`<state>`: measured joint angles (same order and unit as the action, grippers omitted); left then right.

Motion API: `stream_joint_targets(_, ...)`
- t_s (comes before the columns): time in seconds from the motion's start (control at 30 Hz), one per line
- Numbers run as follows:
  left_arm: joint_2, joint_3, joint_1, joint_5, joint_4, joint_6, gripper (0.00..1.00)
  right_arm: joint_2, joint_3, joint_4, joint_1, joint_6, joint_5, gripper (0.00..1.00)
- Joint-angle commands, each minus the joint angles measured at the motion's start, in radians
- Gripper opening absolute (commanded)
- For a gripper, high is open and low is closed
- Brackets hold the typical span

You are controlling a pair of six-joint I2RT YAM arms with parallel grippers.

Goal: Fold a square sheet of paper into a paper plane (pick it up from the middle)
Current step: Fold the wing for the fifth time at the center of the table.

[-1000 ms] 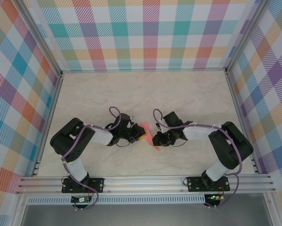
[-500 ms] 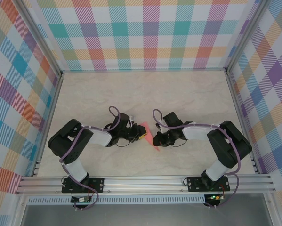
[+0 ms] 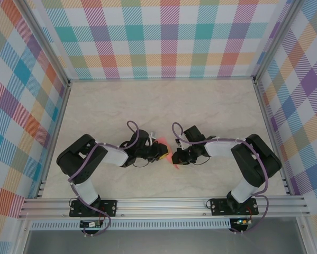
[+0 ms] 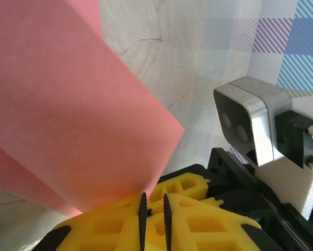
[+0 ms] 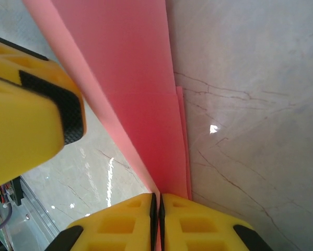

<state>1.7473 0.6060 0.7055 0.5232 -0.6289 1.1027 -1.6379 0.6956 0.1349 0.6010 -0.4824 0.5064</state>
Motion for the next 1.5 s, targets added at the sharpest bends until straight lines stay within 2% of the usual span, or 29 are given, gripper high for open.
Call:
stream_joint_targets(0.0,0.018,0.018,0.009,-0.002,-0.015,-0.015,0.18,-0.011,0.005,0.011,-0.007,0.011,0.018,0.13)
stream_joint_targets(0.43,0.024,0.040,0.009,-0.054,0.086,-0.044,0.16,0.030,0.022,0.064,-0.010,0.023,0.022,0.21)
stream_joint_targets(0.9,0.028,0.060,0.009,-0.072,0.134,-0.058,0.16,0.057,0.033,0.147,-0.011,0.097,0.001,0.23)
stream_joint_targets(1.1,0.032,0.067,0.009,-0.077,0.145,-0.060,0.16,0.044,0.035,0.160,-0.010,0.116,-0.029,0.21)
stream_joint_targets(1.33,0.041,0.077,0.006,-0.086,0.167,-0.064,0.15,0.033,0.047,0.160,-0.011,0.131,-0.026,0.09)
stream_joint_targets(1.47,0.044,0.079,0.005,-0.091,0.179,-0.067,0.15,0.034,0.062,0.174,-0.010,0.145,-0.012,0.09)
